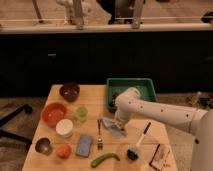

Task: Place towel in purple bowl

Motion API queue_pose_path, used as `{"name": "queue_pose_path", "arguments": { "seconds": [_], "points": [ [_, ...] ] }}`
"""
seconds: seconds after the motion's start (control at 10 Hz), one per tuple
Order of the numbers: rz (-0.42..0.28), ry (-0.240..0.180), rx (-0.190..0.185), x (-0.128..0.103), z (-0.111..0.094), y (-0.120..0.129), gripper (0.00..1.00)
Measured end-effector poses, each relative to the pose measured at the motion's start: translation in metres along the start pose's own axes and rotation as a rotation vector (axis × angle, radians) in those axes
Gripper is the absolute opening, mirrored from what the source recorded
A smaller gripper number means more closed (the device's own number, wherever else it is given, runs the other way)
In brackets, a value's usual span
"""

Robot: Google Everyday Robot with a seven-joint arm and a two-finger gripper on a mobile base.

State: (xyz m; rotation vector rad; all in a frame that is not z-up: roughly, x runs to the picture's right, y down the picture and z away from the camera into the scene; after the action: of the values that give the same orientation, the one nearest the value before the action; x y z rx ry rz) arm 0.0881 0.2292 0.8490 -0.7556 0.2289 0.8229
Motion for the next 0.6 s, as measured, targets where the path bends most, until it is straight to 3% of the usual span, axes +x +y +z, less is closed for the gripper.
{"name": "queue_pose_path", "arguments": {
  "seconds": [0.2, 0.6],
  "points": [
    [-0.005, -0.023, -0.028, 0.005, -0.005, -0.004, 0.00],
    [-0.018, -0.077, -0.025, 0.010, -0.025, -0.005, 0.00]
  ]
}}
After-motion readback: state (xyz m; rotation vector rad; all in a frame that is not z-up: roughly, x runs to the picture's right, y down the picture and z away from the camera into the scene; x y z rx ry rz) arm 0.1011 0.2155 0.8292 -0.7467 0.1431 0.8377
